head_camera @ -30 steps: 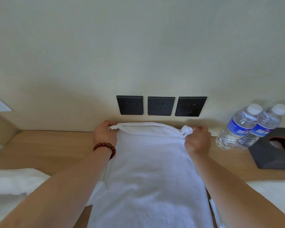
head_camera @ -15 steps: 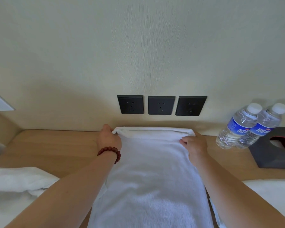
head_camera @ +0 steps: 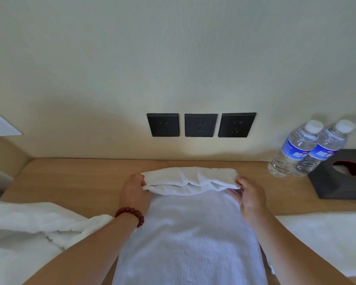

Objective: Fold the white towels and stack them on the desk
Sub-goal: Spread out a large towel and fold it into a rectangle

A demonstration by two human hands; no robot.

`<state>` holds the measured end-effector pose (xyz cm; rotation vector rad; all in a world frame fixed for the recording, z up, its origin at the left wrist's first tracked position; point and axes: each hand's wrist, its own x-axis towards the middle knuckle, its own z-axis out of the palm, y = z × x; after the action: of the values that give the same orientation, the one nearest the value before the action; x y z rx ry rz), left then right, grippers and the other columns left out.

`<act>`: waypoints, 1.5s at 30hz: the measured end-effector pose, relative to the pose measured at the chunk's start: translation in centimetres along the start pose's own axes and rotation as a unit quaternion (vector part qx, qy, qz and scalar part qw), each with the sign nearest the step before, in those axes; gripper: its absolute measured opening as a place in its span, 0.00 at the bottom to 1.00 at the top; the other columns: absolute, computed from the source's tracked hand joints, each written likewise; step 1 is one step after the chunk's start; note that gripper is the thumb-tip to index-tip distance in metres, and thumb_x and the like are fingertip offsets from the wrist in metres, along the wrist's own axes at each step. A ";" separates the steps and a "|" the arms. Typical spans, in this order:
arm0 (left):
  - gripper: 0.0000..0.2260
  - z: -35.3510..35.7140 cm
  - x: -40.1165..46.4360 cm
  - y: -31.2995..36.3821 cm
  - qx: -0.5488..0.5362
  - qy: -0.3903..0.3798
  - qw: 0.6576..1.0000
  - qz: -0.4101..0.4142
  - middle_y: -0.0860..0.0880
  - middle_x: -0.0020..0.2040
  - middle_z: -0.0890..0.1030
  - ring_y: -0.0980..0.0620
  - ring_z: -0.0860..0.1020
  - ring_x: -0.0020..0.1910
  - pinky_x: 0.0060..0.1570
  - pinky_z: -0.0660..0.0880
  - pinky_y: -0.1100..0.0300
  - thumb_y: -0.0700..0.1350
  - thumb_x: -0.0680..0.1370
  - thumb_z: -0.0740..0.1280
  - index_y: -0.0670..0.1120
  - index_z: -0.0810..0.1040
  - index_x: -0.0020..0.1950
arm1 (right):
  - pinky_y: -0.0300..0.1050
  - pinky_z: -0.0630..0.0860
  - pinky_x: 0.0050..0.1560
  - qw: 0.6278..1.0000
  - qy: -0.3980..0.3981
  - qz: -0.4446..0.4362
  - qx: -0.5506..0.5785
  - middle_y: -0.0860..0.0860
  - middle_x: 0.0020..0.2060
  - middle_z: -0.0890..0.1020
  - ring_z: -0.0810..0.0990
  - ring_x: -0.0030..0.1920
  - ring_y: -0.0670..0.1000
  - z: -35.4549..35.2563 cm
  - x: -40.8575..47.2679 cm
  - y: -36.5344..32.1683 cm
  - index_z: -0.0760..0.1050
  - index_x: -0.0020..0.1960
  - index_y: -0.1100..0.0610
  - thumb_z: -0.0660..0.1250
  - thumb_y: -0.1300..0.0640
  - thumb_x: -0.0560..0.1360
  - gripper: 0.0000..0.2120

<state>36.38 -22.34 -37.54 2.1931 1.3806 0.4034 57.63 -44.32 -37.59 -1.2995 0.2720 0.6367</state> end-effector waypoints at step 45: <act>0.22 -1.8 -7.0 -4.7 0.174 -0.065 0.961 0.207 0.50 0.35 0.75 0.46 0.76 0.28 0.22 0.66 0.59 0.36 0.48 0.77 0.45 0.75 0.38 | 0.50 0.78 0.40 0.869 0.083 0.043 -0.487 0.56 0.36 0.81 0.82 0.37 0.61 -1.4 -6.1 -0.3 0.76 0.42 0.58 0.59 0.63 0.74 0.07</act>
<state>28.84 -26.53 -38.59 2.7538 0.9744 0.1612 53.14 -47.46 -34.48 -2.3358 0.1392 0.7714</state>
